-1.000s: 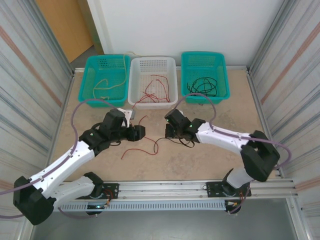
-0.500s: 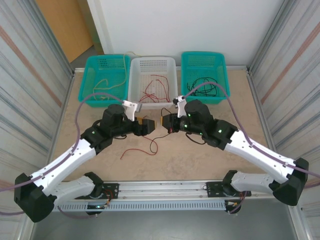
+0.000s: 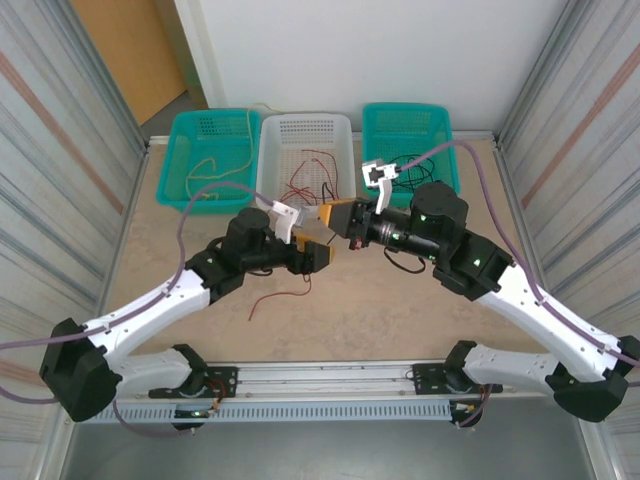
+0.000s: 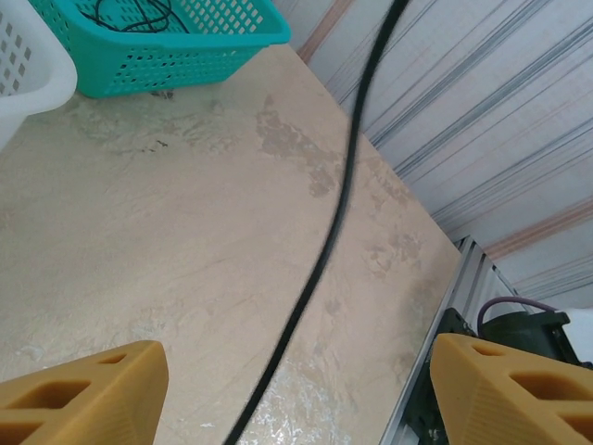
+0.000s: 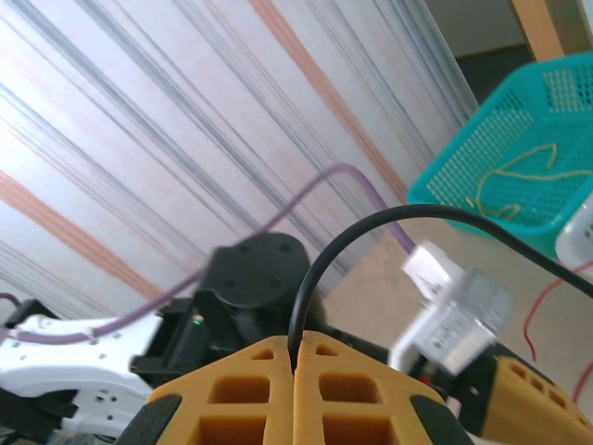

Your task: Untangle the cables

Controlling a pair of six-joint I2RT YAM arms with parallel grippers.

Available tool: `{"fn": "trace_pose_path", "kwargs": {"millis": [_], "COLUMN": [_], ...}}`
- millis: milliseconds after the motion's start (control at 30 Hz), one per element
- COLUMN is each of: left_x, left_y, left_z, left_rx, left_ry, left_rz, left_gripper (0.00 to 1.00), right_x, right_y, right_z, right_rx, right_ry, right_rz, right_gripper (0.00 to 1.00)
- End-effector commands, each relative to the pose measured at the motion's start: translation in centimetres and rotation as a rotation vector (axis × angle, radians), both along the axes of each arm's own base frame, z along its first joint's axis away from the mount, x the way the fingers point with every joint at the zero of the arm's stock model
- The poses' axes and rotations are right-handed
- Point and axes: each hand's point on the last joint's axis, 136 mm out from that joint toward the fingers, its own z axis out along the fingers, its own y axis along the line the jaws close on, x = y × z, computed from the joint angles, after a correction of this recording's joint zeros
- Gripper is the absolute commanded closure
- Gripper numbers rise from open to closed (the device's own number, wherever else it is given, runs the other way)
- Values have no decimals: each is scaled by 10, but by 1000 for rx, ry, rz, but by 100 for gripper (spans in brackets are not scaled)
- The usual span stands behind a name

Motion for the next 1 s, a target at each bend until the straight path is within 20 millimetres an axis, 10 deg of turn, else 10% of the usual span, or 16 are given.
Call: {"fn": "trace_pose_path", "kwargs": {"millis": [0, 267, 600, 800, 967], "left_x": [3, -3, -28, -34, -32], "left_y": [-2, -11, -4, 5, 6], "left_z": [-9, -13, -22, -18, -4], "left_rx": [25, 19, 71, 67, 22], "left_ry": [-26, -2, -27, -41, -36], "left_rz": [-11, -35, -100, -89, -78], "left_gripper": [29, 100, 100, 100, 100], "right_x": [-9, 9, 62, 85, 86], "right_y": [-10, -32, -122, -166, -165], "right_z": [45, 50, 24, -17, -48], "right_rx": [112, 143, 197, 135, 50], "right_ry": [-79, -66, 82, 227, 290], "right_rz": [25, -72, -424, -635, -647], "right_gripper": [100, 100, 99, 69, 42]}}
